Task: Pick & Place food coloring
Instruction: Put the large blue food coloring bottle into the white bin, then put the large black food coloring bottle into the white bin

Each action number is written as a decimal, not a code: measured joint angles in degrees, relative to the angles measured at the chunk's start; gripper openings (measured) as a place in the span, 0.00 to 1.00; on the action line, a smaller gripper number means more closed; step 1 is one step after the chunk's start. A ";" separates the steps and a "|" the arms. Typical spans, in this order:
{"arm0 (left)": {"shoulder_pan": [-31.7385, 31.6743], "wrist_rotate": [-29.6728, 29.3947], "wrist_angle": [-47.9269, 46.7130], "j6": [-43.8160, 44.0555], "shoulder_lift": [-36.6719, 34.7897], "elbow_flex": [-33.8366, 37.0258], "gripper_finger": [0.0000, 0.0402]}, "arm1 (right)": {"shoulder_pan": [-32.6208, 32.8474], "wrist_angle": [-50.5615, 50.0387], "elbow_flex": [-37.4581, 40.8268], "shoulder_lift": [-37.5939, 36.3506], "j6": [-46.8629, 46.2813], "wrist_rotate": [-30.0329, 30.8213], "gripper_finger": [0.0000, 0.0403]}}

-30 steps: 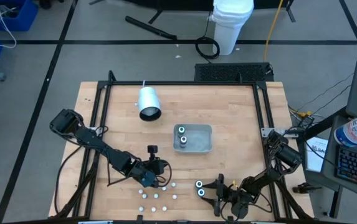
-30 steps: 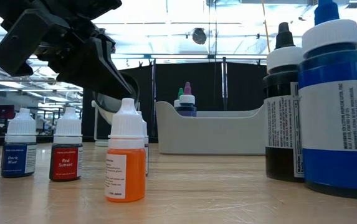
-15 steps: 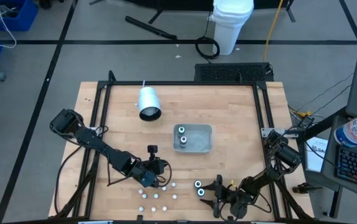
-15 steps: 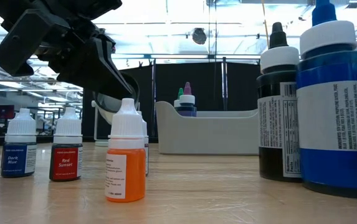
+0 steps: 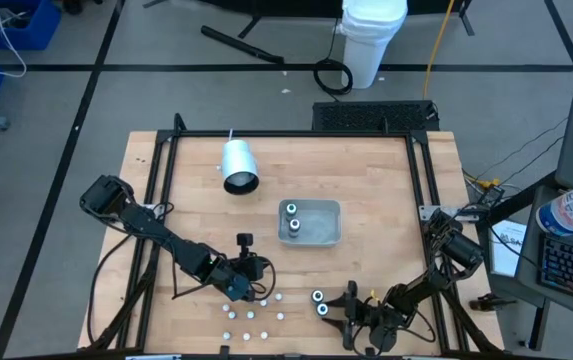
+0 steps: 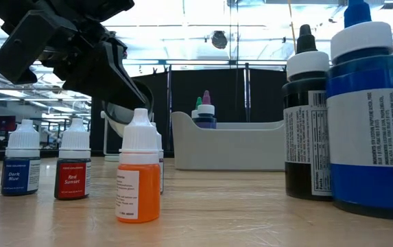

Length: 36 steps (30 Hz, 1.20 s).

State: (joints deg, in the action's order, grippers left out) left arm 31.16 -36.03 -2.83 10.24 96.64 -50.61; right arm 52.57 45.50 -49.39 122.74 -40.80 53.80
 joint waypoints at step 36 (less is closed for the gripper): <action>0.48 7.68 11.53 -1.14 0.00 0.02 0.09 | 3.47 0.96 0.04 0.00 8.57 11.32 0.20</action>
State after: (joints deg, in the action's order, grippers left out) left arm 31.64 -28.35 8.70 9.10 96.64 -50.59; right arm 56.04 46.46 -49.34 122.74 -32.23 65.12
